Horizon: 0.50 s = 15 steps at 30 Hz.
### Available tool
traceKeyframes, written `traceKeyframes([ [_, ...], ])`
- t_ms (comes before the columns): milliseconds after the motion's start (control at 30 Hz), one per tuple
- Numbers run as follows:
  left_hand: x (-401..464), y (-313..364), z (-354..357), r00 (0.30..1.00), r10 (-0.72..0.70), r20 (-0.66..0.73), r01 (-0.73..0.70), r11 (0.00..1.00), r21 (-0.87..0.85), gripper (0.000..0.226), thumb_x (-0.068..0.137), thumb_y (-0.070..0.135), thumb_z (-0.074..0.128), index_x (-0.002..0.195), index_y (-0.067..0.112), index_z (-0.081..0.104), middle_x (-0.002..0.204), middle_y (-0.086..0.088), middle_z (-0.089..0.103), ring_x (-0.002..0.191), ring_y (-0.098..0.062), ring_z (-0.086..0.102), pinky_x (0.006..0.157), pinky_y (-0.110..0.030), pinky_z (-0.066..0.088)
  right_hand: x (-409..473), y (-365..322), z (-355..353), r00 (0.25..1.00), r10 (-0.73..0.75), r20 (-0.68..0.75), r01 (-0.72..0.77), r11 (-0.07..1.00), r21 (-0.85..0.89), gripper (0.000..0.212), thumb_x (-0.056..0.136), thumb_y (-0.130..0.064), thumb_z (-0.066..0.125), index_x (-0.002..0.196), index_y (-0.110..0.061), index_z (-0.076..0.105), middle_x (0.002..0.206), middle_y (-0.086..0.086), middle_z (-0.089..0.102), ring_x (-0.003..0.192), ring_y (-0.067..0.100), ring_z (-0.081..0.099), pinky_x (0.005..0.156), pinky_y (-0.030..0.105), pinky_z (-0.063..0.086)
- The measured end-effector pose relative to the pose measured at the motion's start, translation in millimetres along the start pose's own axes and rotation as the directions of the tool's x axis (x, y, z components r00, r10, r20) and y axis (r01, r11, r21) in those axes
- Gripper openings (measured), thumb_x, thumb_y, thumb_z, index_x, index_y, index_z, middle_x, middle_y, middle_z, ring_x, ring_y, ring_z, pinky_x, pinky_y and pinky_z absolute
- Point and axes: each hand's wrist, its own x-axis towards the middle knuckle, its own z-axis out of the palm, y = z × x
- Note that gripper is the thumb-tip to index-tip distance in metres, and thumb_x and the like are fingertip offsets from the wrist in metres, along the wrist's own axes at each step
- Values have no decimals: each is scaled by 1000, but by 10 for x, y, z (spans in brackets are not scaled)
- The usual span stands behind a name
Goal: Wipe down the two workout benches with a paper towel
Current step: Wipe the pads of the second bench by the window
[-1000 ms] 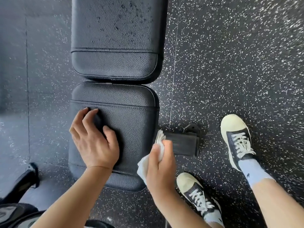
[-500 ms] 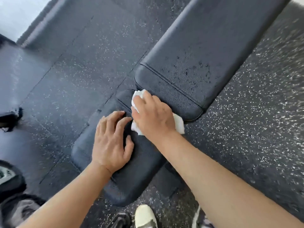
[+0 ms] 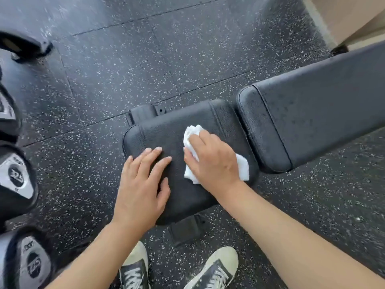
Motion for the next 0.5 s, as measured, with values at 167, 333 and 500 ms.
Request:
traceKeyframes([
  [167,-537,-128,-134,981,-179,76,192,957,-217,45,97,34,51,138,16,58,160,-1,44,146,-28,43,117,-50,41,-367,-632,23,960,-267,90,253,957,139,14,91,-27,69,88,-15,61,77,3,53,62,23,48,49,37,43],
  [333,-730,-183,-126,898,-414,146,432,774,-462,46,99,34,58,141,18,48,151,9,42,141,-11,42,118,-30,35,-175,-747,141,880,-470,66,453,874,177,20,93,-26,67,79,-15,57,73,2,47,60,22,43,47,37,40],
  [500,-797,-178,-174,877,-436,203,479,756,-446,42,102,37,57,141,25,48,143,13,47,128,-14,49,108,-36,44,742,-1016,394,857,-513,48,509,858,71,23,91,-25,71,73,-17,58,75,3,52,65,24,51,52,34,40],
])
